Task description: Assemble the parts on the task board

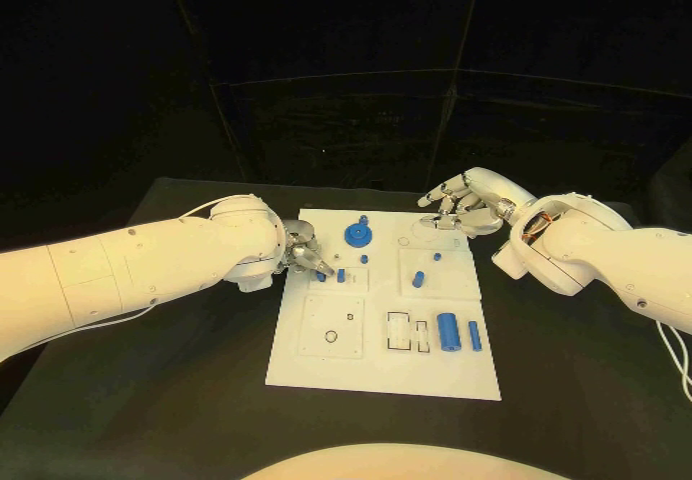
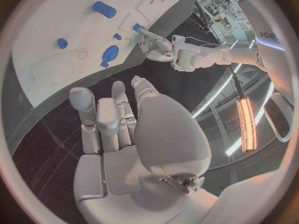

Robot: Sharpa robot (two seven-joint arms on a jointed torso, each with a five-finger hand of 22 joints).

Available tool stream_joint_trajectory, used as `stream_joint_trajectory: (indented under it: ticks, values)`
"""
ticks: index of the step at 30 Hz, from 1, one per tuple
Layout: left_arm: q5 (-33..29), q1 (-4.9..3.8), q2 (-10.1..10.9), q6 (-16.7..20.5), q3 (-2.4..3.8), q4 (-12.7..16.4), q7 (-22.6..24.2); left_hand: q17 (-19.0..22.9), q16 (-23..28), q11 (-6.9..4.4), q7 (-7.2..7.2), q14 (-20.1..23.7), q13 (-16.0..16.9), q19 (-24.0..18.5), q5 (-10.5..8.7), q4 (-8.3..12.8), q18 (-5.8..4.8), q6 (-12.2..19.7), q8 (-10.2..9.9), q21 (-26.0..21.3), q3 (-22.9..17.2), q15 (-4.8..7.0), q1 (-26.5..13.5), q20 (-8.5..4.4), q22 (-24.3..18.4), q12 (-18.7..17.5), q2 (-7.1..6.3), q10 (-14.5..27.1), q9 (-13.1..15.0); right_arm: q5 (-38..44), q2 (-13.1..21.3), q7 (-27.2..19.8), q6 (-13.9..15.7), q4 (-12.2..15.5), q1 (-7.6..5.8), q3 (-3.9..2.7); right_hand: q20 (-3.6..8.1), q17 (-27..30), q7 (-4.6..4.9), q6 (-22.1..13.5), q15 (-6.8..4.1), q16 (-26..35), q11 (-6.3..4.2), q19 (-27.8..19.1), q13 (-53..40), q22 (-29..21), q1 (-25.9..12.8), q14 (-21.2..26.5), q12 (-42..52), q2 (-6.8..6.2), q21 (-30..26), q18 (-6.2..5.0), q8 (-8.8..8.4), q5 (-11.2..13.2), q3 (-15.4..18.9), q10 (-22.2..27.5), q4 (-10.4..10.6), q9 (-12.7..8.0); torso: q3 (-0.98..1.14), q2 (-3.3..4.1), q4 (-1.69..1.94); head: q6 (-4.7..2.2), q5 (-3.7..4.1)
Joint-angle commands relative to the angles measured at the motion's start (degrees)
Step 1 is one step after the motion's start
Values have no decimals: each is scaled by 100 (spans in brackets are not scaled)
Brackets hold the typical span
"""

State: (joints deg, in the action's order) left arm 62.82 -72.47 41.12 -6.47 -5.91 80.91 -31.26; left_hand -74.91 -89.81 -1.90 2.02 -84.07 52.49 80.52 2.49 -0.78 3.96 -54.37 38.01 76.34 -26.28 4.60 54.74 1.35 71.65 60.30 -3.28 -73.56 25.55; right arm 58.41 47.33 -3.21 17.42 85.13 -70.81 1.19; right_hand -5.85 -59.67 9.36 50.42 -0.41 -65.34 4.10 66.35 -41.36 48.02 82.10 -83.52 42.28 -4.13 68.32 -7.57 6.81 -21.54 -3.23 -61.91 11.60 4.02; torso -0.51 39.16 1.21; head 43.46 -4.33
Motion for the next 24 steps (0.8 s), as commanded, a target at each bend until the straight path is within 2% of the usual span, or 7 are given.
stream_joint_trajectory:
  ticks: [1,8,17,21,24]
  values:
    - [-11,4,-10,5,-5,-19,-69,-1509,-19,11,8,-593,9,40,25,-83,24,-53,31,29,67,38,-126,7,12,20,-22,-46,-5,-28,-5,-50,-16,5,-11,-3,5,5,-8,-43,-6,21,-9,-36,7,-6,18,28,0,-2,-27,-47,32,-26,-4,34,22,3,4,-1,-2,-3,1]
    - [-12,4,-6,68,-5,-34,-49,-1509,-19,11,8,-593,24,51,25,-294,21,-85,53,33,350,37,-421,7,29,44,-80,-56,-5,-36,-2,-53,-10,4,-11,-3,5,32,-8,-44,-5,45,-8,-54,8,-38,16,35,0,-2,-45,-53,33,-26,-4,36,24,3,3,-5,-1,-8,5]
    - [-234,5,64,442,-4,7,135,-1509,-19,4,1,-593,15,72,26,-504,17,-56,57,49,725,51,-636,-4,64,48,-137,-47,-12,-39,-4,-56,-28,-2,-11,-3,4,74,-6,-47,-4,82,-6,-85,10,-92,14,47,-2,-3,-76,-63,33,-26,-4,42,28,2,-4,-4,-1,-16,10]
    - [-364,6,111,625,-3,49,287,-1509,-19,20,23,-593,-213,46,27,-555,28,19,20,5,841,43,-613,-3,15,-143,-97,84,-32,-39,-8,-60,-32,-5,-11,-2,4,99,-6,-48,-2,106,-6,-99,12,-115,15,56,-3,-1,-91,-66,35,-27,-6,46,30,3,-5,-1,2,-22,18]
    - [-551,6,164,892,-2,81,559,-1509,-18,73,94,-593,-457,-24,30,-566,54,219,-105,-103,913,8,-515,18,-114,-356,-47,249,-96,-39,-7,-62,-30,-7,-10,-2,4,99,-6,-48,-2,106,-6,-99,12,-115,15,56,-3,-1,-91,-66,35,-27,-6,46,30,3,-4,-3,6,-25,25]
